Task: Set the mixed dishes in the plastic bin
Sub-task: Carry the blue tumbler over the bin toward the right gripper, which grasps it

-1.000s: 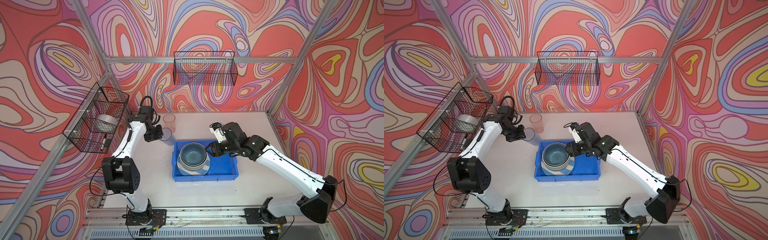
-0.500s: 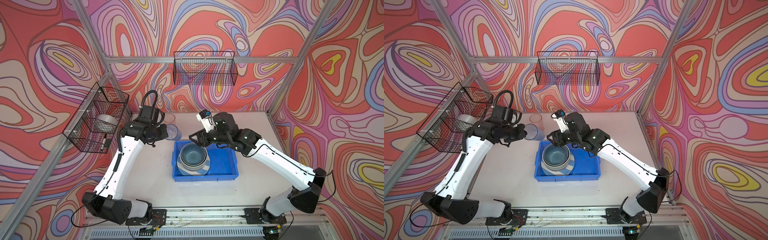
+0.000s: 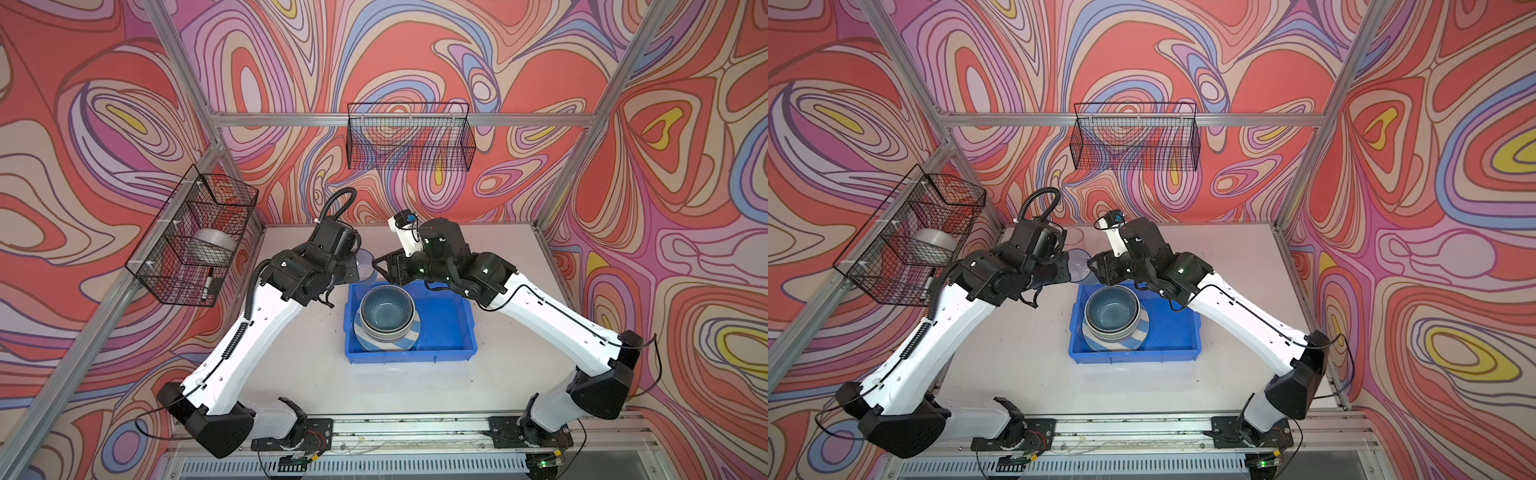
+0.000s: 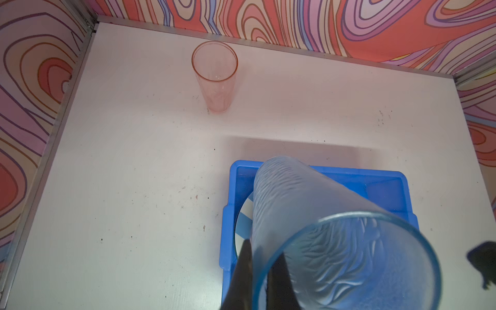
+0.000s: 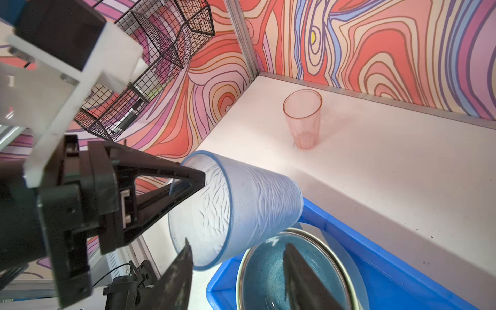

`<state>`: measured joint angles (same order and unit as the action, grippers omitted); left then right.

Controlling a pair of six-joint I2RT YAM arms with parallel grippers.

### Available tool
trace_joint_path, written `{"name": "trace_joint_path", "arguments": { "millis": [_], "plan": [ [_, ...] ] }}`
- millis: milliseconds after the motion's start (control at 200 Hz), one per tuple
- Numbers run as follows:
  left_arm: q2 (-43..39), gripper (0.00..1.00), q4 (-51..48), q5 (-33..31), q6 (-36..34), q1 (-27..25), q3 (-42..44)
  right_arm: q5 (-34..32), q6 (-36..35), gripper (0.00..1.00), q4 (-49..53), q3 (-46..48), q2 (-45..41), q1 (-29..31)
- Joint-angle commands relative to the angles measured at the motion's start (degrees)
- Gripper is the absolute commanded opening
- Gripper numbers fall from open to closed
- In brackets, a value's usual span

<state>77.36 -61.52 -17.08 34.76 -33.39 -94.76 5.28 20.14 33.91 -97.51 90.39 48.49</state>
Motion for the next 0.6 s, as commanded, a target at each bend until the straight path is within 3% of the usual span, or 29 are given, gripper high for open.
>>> {"name": "trace_joint_path", "arguments": {
  "millis": [0, 336, 591],
  "plan": [
    [0.4, 0.0, 0.8, -3.6, 1.1, -1.6, -2.4, -2.8, 0.8, 0.54, 1.9, -1.8, 1.2, 0.4],
    [1.8, 0.0, 3.0, -5.6, -1.7, -6.8, -4.2, -6.3, 2.0, 0.5, 7.6, -7.2, 5.9, 0.4],
    [2.2, 0.0, 6.0, -5.2, -6.5, -8.4, -3.8, -9.3, 2.6, 0.31, 10.5, -8.4, 7.1, 0.4]
  ]
}}
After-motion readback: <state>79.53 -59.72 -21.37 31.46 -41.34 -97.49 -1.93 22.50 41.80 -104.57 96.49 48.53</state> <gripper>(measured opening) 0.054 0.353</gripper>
